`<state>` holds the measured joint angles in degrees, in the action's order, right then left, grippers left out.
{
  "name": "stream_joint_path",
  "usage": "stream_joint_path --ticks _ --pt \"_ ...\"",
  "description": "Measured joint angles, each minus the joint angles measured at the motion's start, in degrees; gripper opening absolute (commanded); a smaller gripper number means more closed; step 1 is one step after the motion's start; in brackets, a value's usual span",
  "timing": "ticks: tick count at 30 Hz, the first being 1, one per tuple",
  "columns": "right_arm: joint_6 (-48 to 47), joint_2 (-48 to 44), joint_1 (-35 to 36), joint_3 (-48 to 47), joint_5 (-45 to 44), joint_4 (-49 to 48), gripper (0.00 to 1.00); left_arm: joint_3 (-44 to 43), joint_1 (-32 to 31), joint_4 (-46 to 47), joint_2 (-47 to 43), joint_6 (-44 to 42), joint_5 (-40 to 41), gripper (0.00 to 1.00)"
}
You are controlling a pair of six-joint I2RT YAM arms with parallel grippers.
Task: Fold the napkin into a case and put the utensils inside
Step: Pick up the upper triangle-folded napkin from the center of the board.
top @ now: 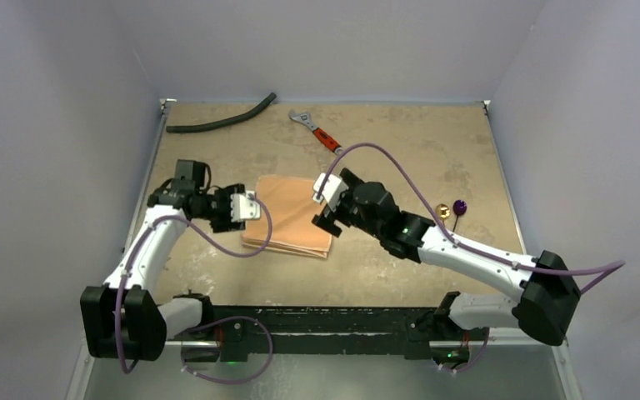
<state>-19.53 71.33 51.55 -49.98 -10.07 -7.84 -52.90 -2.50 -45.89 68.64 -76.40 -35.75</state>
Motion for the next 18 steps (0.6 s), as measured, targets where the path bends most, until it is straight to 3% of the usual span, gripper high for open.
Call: stream_joint_path --ticks 7,18 --pt "-5.8 0.3 3.1 4.8 7.9 3.5 0.98 11.3 -2.2 -1.3 -5.7 -10.4 2.0 0.58" --pt "-9.6 7.3 8.3 8.9 10.6 2.6 0.98 25.1 -8.5 5.6 -12.7 -21.3 7.0 0.56"
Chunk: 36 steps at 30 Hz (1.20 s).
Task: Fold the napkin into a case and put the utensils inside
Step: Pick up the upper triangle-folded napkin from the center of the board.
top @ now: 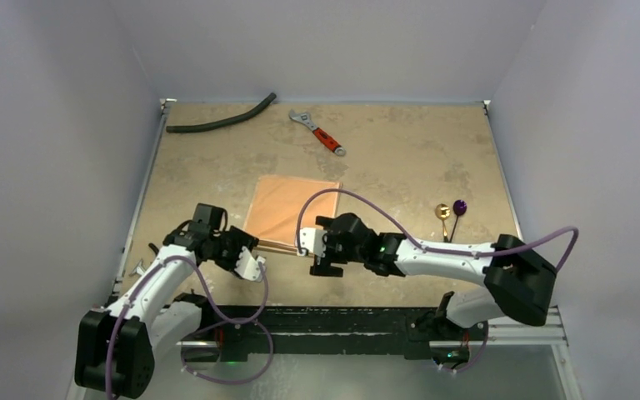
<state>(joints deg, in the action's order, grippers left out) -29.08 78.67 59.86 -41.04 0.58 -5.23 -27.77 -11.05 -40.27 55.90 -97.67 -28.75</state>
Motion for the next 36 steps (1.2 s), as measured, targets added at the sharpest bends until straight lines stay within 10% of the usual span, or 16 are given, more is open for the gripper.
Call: stream_joint_path --ticks 36 --pt "-2.5 12.2 1.4 0.7 -1.1 -10.7 0.83 1.7 -0.7 11.5 9.0 -4.8 4.8 0.28"
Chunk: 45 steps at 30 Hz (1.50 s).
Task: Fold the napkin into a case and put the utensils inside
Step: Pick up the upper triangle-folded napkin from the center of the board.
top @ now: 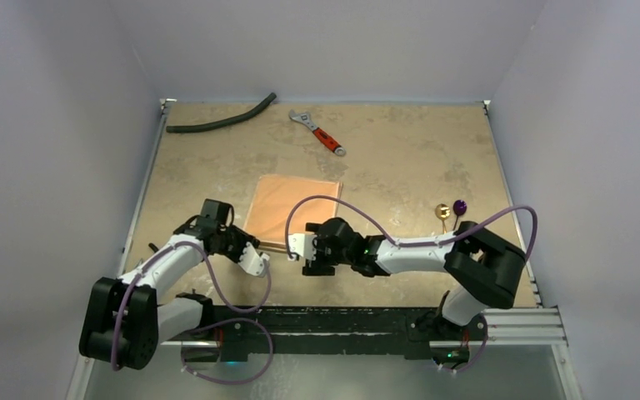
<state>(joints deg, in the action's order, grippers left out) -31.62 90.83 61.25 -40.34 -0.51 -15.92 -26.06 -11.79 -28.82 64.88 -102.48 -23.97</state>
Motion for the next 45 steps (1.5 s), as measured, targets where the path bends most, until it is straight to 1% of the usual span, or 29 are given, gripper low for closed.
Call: stream_joint_path --ticks 8,11,14,17,19,29,36,38,44,45 --pt "-0.3 1.0 -1.9 -0.8 0.0 -0.2 0.8 -1.2 -0.5 2.5 2.7 2.8 0.8 0.25" --pt "-0.3 1.2 -2.2 -0.9 0.0 -0.3 0.77 -1.2 -0.7 2.7 2.8 3.3 1.1 0.19" --pt "-0.3 1.7 -2.3 -1.1 0.0 -0.6 0.73 -1.2 -0.9 2.7 3.2 3.7 1.3 0.1" --pt "0.2 2.1 -2.3 -1.2 0.1 -1.0 0.67 -1.6 -1.0 2.4 3.8 4.0 1.5 0.04" --pt "0.7 2.5 -2.3 -1.2 0.0 -1.4 0.65 -2.0 -1.0 2.2 4.5 4.1 1.5 0.01" --pt "3.5 2.6 -2.4 -1.2 -0.4 -1.6 0.64 -4.5 -1.1 1.6 7.1 8.3 1.5 0.0" --pt "6.1 2.6 -2.4 -1.2 -0.5 -1.4 0.67 -7.4 -1.1 -0.5 9.9 12.1 1.5 0.0" --pt "6.6 2.6 -2.4 -1.3 -0.9 -1.2 0.63 -8.3 -1.1 -1.0 10.8 13.3 1.5 0.0" --pt "7.1 3.4 -2.3 -3.0 -0.2 1.8 0.39 -8.9 -1.1 -1.3 11.3 15.1 1.5 0.0" --pt "7.1 3.7 -2.3 -3.4 0.1 2.4 0.37 -8.9 -1.1 -1.3 11.3 15.2 1.5 0.0"
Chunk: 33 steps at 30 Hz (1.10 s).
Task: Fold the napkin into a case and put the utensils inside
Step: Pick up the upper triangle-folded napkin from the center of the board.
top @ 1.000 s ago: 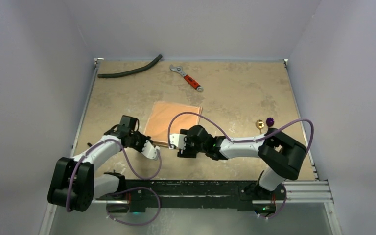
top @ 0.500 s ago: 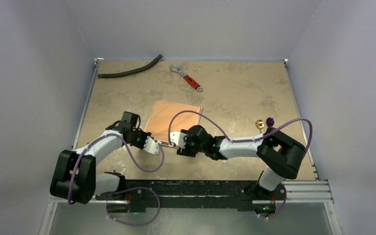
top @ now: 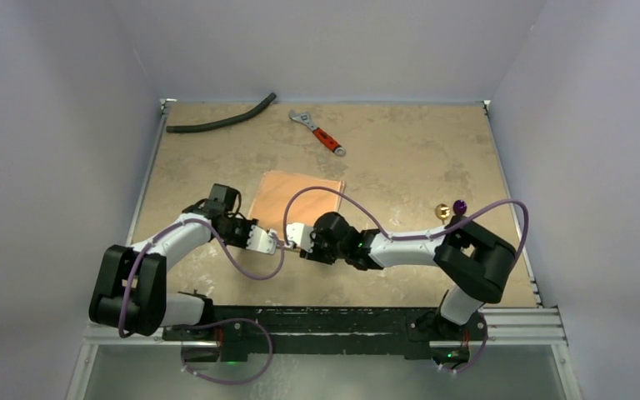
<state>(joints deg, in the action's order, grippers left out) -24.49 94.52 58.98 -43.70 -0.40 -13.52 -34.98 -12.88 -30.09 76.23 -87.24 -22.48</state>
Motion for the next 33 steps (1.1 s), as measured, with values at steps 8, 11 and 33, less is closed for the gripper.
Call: stream_joint_path --ticks 8,11,33 --pt "0.3 0.5 0.3 -1.1 2.1 2.9 0.0 0.0 0.0 0.5 0.0 1.7 0.2 0.0" --pt "0.6 0.5 0.3 -1.3 2.7 3.2 0.0 0.0 0.0 0.7 -0.2 2.7 0.1 0.0" --pt "7.8 -8.1 -0.5 -2.5 4.4 10.2 0.0 -9.1 -0.3 -8.5 -2.6 6.3 -2.1 0.0"
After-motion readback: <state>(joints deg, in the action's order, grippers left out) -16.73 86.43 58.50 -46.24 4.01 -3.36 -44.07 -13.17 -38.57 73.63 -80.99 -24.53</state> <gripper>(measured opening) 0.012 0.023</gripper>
